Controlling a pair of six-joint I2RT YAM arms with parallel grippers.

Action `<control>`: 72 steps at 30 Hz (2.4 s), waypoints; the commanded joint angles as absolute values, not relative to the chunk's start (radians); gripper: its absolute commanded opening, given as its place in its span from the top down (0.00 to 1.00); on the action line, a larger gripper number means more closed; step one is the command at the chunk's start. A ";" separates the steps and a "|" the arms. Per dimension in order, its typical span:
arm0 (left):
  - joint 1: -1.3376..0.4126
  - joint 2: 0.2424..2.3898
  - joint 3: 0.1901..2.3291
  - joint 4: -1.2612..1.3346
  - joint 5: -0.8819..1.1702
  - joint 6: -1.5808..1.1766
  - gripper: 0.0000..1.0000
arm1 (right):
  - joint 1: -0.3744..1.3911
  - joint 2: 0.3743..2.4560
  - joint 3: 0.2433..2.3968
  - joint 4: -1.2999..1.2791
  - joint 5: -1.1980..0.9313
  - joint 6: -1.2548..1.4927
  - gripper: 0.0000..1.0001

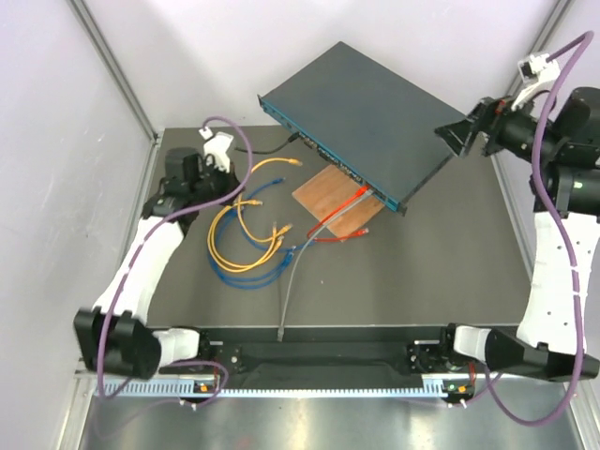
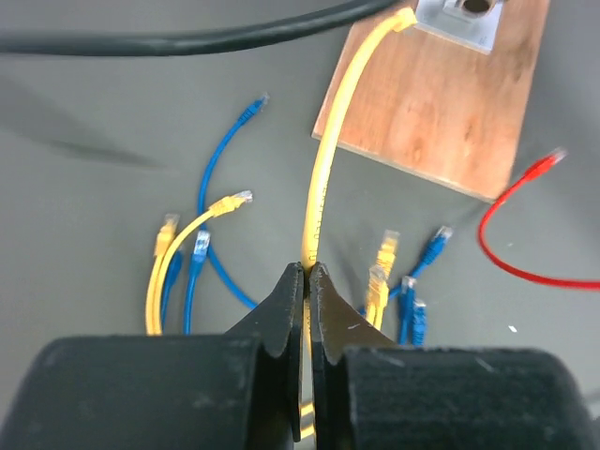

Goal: Insert the plug into the switch port

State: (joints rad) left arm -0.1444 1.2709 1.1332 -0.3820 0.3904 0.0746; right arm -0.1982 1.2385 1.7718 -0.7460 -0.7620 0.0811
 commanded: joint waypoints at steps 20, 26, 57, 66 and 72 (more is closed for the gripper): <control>-0.138 0.514 0.983 -0.426 0.307 -0.009 1.00 | 0.616 1.373 1.749 -0.279 -0.661 0.340 0.13; -0.138 0.451 0.950 -0.410 0.308 0.055 1.00 | 0.797 1.494 1.778 -0.131 -0.634 0.439 0.16; -0.138 0.384 0.821 -0.291 0.359 0.138 1.00 | 0.905 1.766 1.818 0.087 -0.588 0.790 0.26; -0.138 0.373 0.789 -0.299 0.434 0.210 1.00 | 0.905 1.804 1.862 0.132 -0.597 0.801 0.70; -0.138 0.356 0.770 -0.333 0.465 0.239 0.88 | 0.904 1.801 1.859 0.129 -0.646 0.717 1.00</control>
State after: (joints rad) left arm -0.1417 0.3725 0.7799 -0.3511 0.4187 0.2192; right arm 0.8917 1.8114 1.8072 0.0597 -0.6186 0.7761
